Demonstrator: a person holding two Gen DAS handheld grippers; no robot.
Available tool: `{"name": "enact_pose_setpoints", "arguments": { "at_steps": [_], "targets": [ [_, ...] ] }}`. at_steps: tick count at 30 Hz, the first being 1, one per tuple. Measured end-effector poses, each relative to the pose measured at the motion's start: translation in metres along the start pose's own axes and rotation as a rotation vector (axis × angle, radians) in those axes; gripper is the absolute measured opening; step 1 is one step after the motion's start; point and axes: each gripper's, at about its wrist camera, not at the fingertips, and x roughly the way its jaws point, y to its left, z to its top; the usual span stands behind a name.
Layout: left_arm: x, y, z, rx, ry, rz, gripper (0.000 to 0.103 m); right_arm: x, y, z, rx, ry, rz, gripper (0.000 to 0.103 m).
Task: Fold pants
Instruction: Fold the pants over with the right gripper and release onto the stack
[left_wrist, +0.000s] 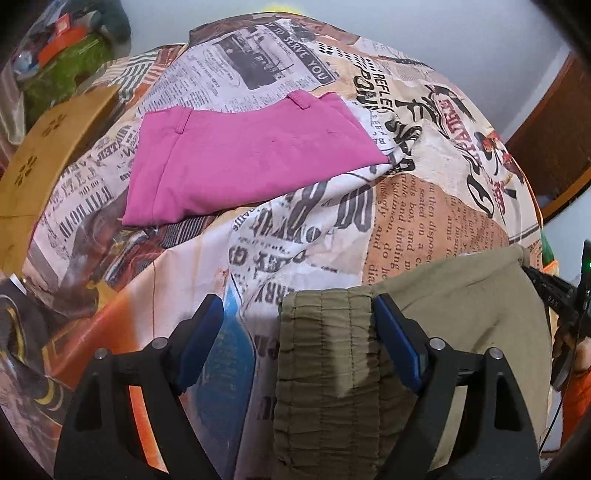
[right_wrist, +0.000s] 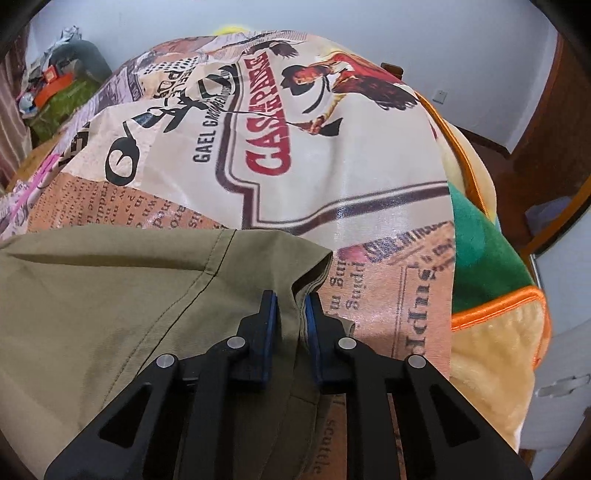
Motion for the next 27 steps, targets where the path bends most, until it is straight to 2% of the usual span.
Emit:
{"name": "enact_pose_setpoints", "arguments": {
  "at_steps": [3, 5, 7, 10, 13, 16, 18, 21, 23, 27],
  "targets": [
    [-0.015, -0.003, 0.003, 0.022, 0.002, 0.011, 0.084, -0.013, 0.0, 0.005, -0.023, 0.034, -0.012, 0.018],
    [-0.03, -0.004, 0.004, 0.045, -0.027, 0.025, 0.084, -0.025, 0.0, 0.007, -0.019, 0.035, 0.001, 0.021],
    [-0.043, -0.007, 0.005, 0.058, -0.048, 0.019, 0.084, -0.039, 0.003, 0.007, -0.019, 0.028, 0.052, 0.036],
    [-0.065, -0.015, 0.005, 0.086, -0.087, -0.007, 0.084, -0.064, 0.018, 0.008, -0.037, -0.028, 0.114, 0.038],
    [-0.077, -0.028, 0.006, 0.117, -0.114, -0.003, 0.084, -0.088, 0.042, 0.014, -0.068, -0.075, 0.195, 0.04],
    [-0.077, -0.039, 0.007, 0.137, -0.102, -0.032, 0.084, -0.097, 0.067, 0.025, -0.078, -0.1, 0.26, 0.054],
    [-0.071, -0.05, 0.005, 0.16, -0.088, -0.03, 0.084, -0.098, 0.088, 0.029, -0.099, -0.104, 0.311, 0.056],
    [-0.057, -0.063, 0.0, 0.194, -0.045, -0.036, 0.084, -0.086, 0.113, 0.031, -0.127, -0.075, 0.328, 0.057],
    [-0.047, -0.071, -0.005, 0.21, -0.018, -0.046, 0.084, -0.071, 0.124, 0.028, -0.125, -0.025, 0.335, 0.057],
    [-0.019, -0.082, -0.022, 0.246, 0.039, 0.013, 0.084, -0.034, 0.138, 0.013, -0.114, 0.125, 0.341, 0.057]
  ]
}}
